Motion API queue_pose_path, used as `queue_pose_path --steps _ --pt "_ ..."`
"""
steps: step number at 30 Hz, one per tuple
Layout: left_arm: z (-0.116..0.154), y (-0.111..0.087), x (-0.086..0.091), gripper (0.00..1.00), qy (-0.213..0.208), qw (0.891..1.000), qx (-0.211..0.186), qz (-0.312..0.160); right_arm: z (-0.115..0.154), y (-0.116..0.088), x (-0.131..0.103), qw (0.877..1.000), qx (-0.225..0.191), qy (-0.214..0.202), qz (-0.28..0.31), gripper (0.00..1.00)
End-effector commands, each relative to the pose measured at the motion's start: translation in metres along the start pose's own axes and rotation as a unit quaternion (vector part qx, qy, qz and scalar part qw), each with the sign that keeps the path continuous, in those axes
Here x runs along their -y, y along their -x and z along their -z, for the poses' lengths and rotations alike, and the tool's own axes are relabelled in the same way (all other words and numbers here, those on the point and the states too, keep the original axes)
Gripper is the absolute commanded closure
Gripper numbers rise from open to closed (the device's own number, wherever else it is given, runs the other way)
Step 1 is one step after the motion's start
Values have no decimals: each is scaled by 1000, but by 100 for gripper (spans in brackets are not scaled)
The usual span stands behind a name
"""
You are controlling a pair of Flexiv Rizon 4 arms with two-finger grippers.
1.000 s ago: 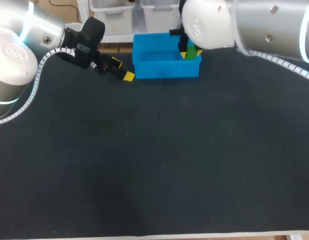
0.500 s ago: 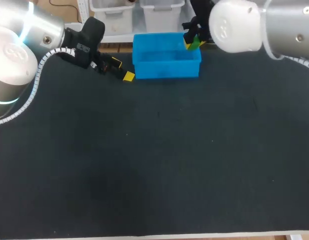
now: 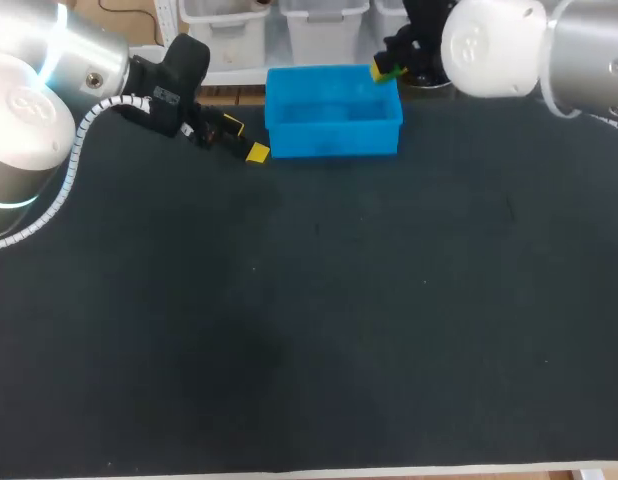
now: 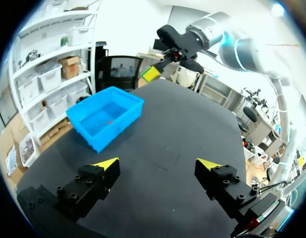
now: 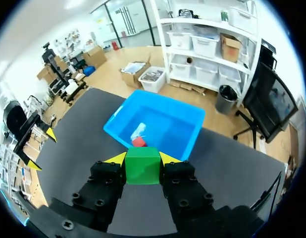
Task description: Use the left arm to pick the red cube and place it into the blue plastic box first, then use the right arm to grasp the green cube and put it into the same blue plastic box after the first action is fully finished.
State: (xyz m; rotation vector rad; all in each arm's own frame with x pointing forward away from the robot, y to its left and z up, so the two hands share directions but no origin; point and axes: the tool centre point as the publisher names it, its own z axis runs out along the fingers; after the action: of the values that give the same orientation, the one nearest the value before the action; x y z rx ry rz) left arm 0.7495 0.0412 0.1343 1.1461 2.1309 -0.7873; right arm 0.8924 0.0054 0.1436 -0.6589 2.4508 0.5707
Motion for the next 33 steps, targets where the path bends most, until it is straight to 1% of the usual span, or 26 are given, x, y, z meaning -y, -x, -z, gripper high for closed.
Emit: queue_pose_path --steps 1,6,11,13,18,24,33 --pt "0 -1 -1 0 -1 1000 2 -2 -11 12 8 998 3 62 12 100" --pt "0 -1 -1 0 -1 1000 2 -2 -25 17 13 994 10 106 35 100" --pt "0 -1 -1 0 -1 1000 2 -2 -38 20 18 991 5 128 38 100" --pt "0 -1 -1 0 -1 1000 2 -2 -43 21 20 989 7 143 41 100" --pt "0 -1 -1 0 -1 1000 2 -2 -55 26 25 986 0 157 53 100" --pt "0 -1 -1 0 -1 1000 2 -2 -69 34 34 985 -10 160 59 100" --pt "0 -1 -1 0 -1 1000 2 -2 -88 30 45 986 -33 159 48 100"
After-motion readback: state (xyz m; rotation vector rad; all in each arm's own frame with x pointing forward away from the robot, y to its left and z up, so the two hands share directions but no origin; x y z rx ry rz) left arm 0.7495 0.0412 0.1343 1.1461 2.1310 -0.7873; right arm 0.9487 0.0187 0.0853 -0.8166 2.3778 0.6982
